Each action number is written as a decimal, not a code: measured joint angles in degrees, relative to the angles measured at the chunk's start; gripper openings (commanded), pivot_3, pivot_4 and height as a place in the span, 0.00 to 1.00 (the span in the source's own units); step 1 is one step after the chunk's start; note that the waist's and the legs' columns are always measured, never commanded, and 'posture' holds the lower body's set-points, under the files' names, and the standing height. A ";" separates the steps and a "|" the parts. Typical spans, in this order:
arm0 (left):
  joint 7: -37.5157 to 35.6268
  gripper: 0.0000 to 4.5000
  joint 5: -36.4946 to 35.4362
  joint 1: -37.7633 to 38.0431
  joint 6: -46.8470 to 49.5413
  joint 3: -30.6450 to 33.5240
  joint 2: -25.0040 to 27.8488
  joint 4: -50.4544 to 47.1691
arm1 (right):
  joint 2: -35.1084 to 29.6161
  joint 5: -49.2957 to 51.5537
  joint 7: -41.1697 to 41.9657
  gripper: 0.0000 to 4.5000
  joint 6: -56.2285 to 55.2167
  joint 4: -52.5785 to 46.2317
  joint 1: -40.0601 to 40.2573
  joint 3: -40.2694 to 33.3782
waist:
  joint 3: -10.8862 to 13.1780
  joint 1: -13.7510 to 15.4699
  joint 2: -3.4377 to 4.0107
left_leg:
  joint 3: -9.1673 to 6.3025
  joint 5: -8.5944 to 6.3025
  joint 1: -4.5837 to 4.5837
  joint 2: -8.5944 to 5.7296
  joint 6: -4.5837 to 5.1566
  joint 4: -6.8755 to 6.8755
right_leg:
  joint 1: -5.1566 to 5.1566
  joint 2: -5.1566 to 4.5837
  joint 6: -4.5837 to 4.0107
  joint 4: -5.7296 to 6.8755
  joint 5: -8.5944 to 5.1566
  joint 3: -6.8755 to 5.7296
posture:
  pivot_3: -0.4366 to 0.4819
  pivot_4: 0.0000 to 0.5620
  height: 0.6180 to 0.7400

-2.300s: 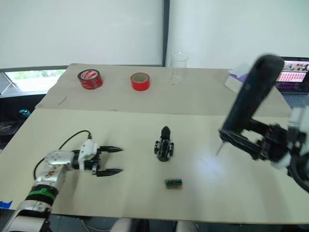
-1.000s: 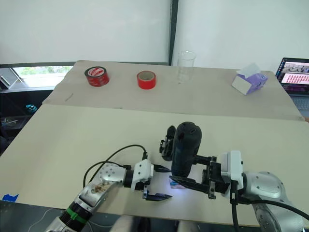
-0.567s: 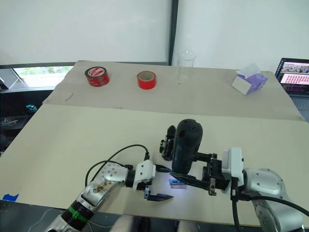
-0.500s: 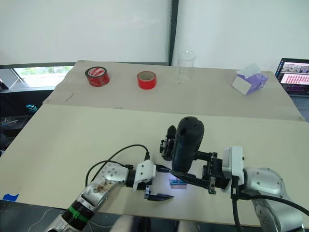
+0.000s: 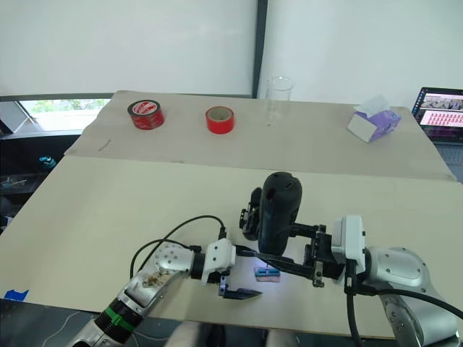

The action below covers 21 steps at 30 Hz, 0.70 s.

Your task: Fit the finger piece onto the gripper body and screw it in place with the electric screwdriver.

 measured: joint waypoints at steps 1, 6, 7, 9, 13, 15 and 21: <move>0.02 0.99 0.01 0.00 -0.02 -0.02 0.00 0.00 | 0.00 0.00 -0.10 0.43 0.02 -0.01 0.00 0.21 | 0.00 0.00 0.00 | 0.00 0.00 0.00 0.00 0.00 0.00 | 0.00 0.00 0.00 0.00 0.01 0.00 | 0.48 0.27 1.00; 0.06 0.99 0.15 -0.05 -0.07 -0.09 0.01 0.03 | 0.00 0.00 -0.35 0.43 0.58 -0.02 0.00 0.83 | 0.00 0.00 0.00 | -0.01 0.00 0.00 0.00 0.01 0.03 | 0.02 0.00 0.00 0.00 0.01 -0.02 | 0.48 0.27 1.00; 0.06 0.99 0.15 -0.07 -0.08 -0.10 0.02 0.04 | 0.00 0.00 -0.49 0.43 0.78 -0.03 0.00 0.83 | 0.00 0.00 0.00 | -0.02 -0.01 0.00 0.00 0.01 0.03 | 0.03 0.00 0.00 0.00 0.01 -0.02 | 0.48 0.27 1.00; 0.05 0.99 0.21 -0.12 -0.11 -0.13 0.03 0.09 | 0.00 0.00 -0.79 0.43 1.22 -0.03 0.00 0.83 | 0.00 0.00 0.00 | -0.02 -0.01 0.00 0.00 0.01 0.04 | 0.04 0.00 0.00 0.00 0.01 -0.02 | 0.48 0.27 1.00; -0.01 0.99 0.22 -0.20 -0.25 -0.16 0.03 0.24 | -0.04 0.01 -0.91 0.43 1.68 -0.03 0.00 0.83 | 0.00 0.00 0.00 | -0.04 -0.01 0.00 0.00 0.01 0.05 | 0.05 0.00 0.00 0.00 0.01 -0.03 | 0.48 0.27 1.00; -0.05 0.99 0.22 -0.26 -0.43 -0.18 0.03 0.44 | -0.27 0.01 -0.92 0.43 1.78 -0.03 0.02 0.82 | 0.00 0.00 0.00 | -0.04 -0.01 0.00 0.00 0.01 0.06 | 0.06 0.00 0.01 0.00 0.01 -0.04 | 0.48 0.27 1.00; -0.15 0.99 0.21 -0.43 -0.57 -0.18 0.03 0.85 | -0.68 0.01 -0.92 0.43 1.81 -0.03 0.03 0.81 | 0.00 0.01 0.00 | -0.10 -0.01 0.03 0.00 0.02 0.09 | 0.13 0.00 0.01 -0.01 0.01 -0.08 | 0.48 0.27 1.00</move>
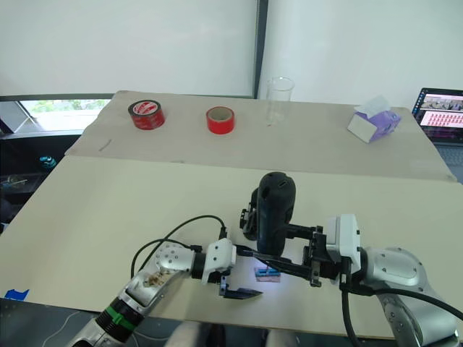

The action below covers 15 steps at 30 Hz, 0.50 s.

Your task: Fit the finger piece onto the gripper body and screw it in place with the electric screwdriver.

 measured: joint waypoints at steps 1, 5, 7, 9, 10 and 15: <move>0.00 0.99 0.00 0.00 0.00 0.00 0.00 0.03 | 0.00 0.00 0.00 0.43 0.00 0.00 0.00 0.00 | 0.00 0.00 0.00 | -0.01 0.00 0.00 0.00 0.00 0.00 | 0.01 0.00 0.00 0.00 0.00 -0.01 | 0.48 0.27 1.00; -0.02 0.99 0.00 0.00 0.00 0.00 0.02 0.07 | -0.02 0.00 -0.04 0.43 0.01 0.00 0.00 0.00 | 0.00 0.00 0.00 | -0.08 -0.01 0.01 0.00 0.01 0.02 | 0.06 0.00 0.00 -0.01 0.00 -0.05 | 0.48 0.27 1.00; -0.02 0.99 0.01 0.00 0.01 0.01 0.03 0.08 | -0.02 0.00 -0.07 0.43 0.01 0.00 0.00 0.00 | 0.00 0.00 0.00 | -0.12 -0.01 0.01 0.00 0.01 0.03 | 0.08 0.00 0.00 -0.01 0.00 -0.07 | 0.48 0.27 1.00; -0.01 0.99 0.01 0.00 0.01 0.00 0.03 0.09 | -0.02 0.00 -0.09 0.43 0.02 0.00 0.00 0.00 | 0.00 -0.01 0.00 | -0.14 -0.01 0.02 -0.01 0.01 0.04 | 0.11 0.00 0.00 -0.02 0.00 -0.09 | 0.48 0.27 1.00; -0.01 0.99 0.01 0.00 0.01 0.00 0.04 0.10 | -0.02 0.00 -0.09 0.43 0.02 0.00 0.00 0.00 | 0.00 -0.01 0.01 | -0.15 -0.01 0.02 -0.01 0.01 0.04 | 0.12 0.00 0.00 -0.02 -0.01 -0.09 | 0.48 0.27 1.00; -0.03 0.99 0.00 -0.02 -0.04 0.00 0.00 0.23 | -0.09 0.00 -0.08 0.43 0.03 0.00 0.00 0.00 | 0.00 0.00 0.01 | -0.18 -0.01 0.03 -0.02 0.01 0.05 | 0.15 0.00 0.00 -0.03 -0.01 -0.11 | 0.48 0.27 1.00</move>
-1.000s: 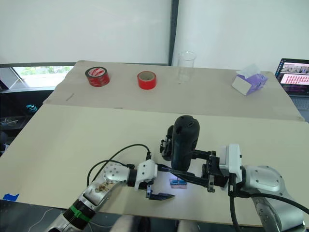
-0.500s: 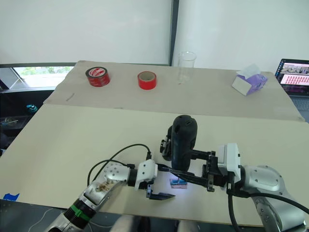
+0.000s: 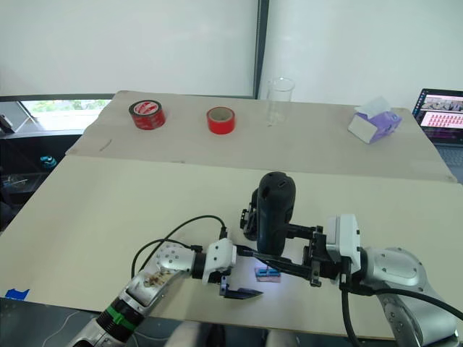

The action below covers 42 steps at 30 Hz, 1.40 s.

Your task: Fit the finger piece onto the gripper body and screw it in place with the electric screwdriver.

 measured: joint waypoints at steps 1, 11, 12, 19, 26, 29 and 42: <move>-0.02 0.99 0.00 -0.02 -0.03 0.00 -0.01 0.06 | -0.11 0.00 0.01 0.43 0.01 0.00 0.00 0.00 | 0.00 0.00 0.00 | 0.00 0.00 0.00 0.00 0.00 0.00 | 0.01 0.00 0.00 0.00 0.00 -0.01 | 0.48 0.27 1.00; -0.10 0.99 0.00 -0.08 -0.15 -0.01 -0.21 0.32 | -0.33 0.01 0.00 0.43 0.64 0.00 0.85 0.00 | 0.00 0.00 0.00 | -0.04 -0.01 0.05 0.00 0.01 0.01 | 0.08 -0.01 0.01 -0.02 -0.01 -0.02 | 0.48 0.27 1.00; -0.10 0.99 0.00 -0.10 -0.15 -0.01 -0.23 0.34 | -0.34 0.01 0.00 0.43 0.64 0.00 0.85 0.00 | 0.00 0.00 0.00 | -0.04 -0.01 0.05 0.00 0.01 0.01 | 0.09 -0.01 0.01 -0.02 -0.01 -0.02 | 0.48 0.27 1.00; -0.14 0.99 0.00 -0.15 -0.12 -0.02 -0.27 0.41 | -0.33 0.00 0.04 0.43 0.63 0.00 0.84 0.00 | 0.00 0.02 0.00 | -0.06 -0.01 0.06 -0.01 0.01 0.01 | 0.10 -0.01 0.02 -0.02 -0.01 -0.04 | 0.48 0.27 1.00; -0.26 0.99 0.00 -0.23 -0.12 -0.02 -0.28 0.50 | -0.33 0.00 0.10 0.43 0.63 0.01 0.81 0.00 | 0.00 0.02 0.00 | -0.07 -0.01 0.06 -0.01 0.01 0.02 | 0.11 -0.01 0.02 -0.02 -0.01 -0.04 | 0.48 0.27 1.00; -0.50 0.99 -0.01 -0.38 -0.14 -0.02 -0.33 0.68 | -0.33 0.00 0.13 0.43 0.63 0.03 0.76 0.00 | 0.00 0.02 0.00 | -0.09 -0.01 0.06 -0.01 0.01 0.02 | 0.12 -0.01 0.02 -0.02 -0.01 -0.05 | 0.48 0.27 1.00; -0.62 0.99 -0.01 -0.60 -0.15 -0.01 -0.57 1.09 | -0.32 -0.07 0.35 0.43 0.63 0.75 -0.53 0.25 | 0.00 0.05 0.00 | -0.11 -0.01 0.07 -0.02 0.02 0.04 | 0.14 -0.01 0.02 -0.02 -0.01 -0.07 | 0.48 0.27 1.00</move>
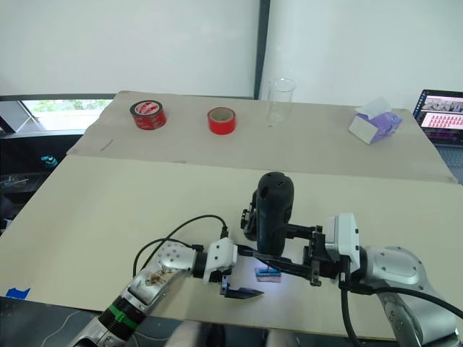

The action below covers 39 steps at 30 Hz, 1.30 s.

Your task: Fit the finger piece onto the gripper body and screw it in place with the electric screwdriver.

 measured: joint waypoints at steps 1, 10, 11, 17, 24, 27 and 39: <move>0.00 0.99 0.00 0.00 0.01 0.00 -0.01 0.00 | 0.00 -0.01 0.03 0.43 0.00 0.18 -0.02 0.05 | 0.00 0.00 0.00 | 0.00 0.00 0.00 0.00 0.00 0.00 | 0.00 0.00 0.00 0.00 0.00 0.00 | 0.48 0.27 1.00; 0.07 0.99 0.00 0.00 0.15 0.00 -0.03 0.00 | 0.00 -0.08 0.55 0.43 0.00 0.40 -0.03 0.23 | 0.00 0.00 0.00 | -0.01 0.00 0.00 0.00 0.00 0.00 | 0.00 0.00 0.00 0.00 0.00 -0.01 | 0.48 0.27 1.00; 0.07 0.99 0.00 0.01 0.17 0.00 -0.02 -0.01 | 0.00 -0.08 0.55 0.43 0.00 0.40 -0.03 0.23 | 0.00 0.00 0.00 | -0.01 0.00 0.00 0.00 0.00 0.00 | 0.00 0.00 0.00 0.00 0.00 -0.01 | 0.48 0.27 1.00; 0.09 0.99 0.00 0.03 0.22 0.00 0.02 -0.03 | 0.05 -0.26 0.47 0.43 0.00 0.40 -0.03 0.54 | 0.00 -0.01 0.00 | -0.01 0.00 0.00 0.00 0.00 0.00 | 0.00 0.00 0.00 0.00 0.00 -0.01 | 0.48 0.27 1.00; 0.18 0.99 0.00 0.10 0.23 0.00 0.05 -0.04 | 0.43 -0.96 -0.33 0.43 -0.18 0.39 -0.44 1.77 | 0.00 -0.03 0.00 | -0.01 -0.01 0.07 0.00 0.00 -0.01 | 0.05 0.00 0.00 -0.01 -0.01 -0.01 | 0.48 0.27 1.00; 0.25 0.99 0.01 0.11 0.25 0.01 0.05 -0.04 | 0.46 -1.31 -0.46 0.43 -0.72 0.38 -0.44 2.04 | 0.00 -0.04 0.00 | -0.01 -0.01 0.09 0.00 0.00 -0.01 | 0.07 -0.01 0.11 -0.01 -0.07 -0.01 | 0.48 0.27 1.00; 0.36 0.99 -0.02 0.20 0.35 0.00 0.14 -0.06 | 0.36 -2.39 -0.27 0.43 -2.01 0.38 0.25 2.15 | -0.01 -0.03 0.01 | -0.03 -0.01 0.12 0.00 0.00 -0.01 | 0.08 -0.02 0.13 -0.01 -0.09 -0.01 | 0.48 0.27 1.00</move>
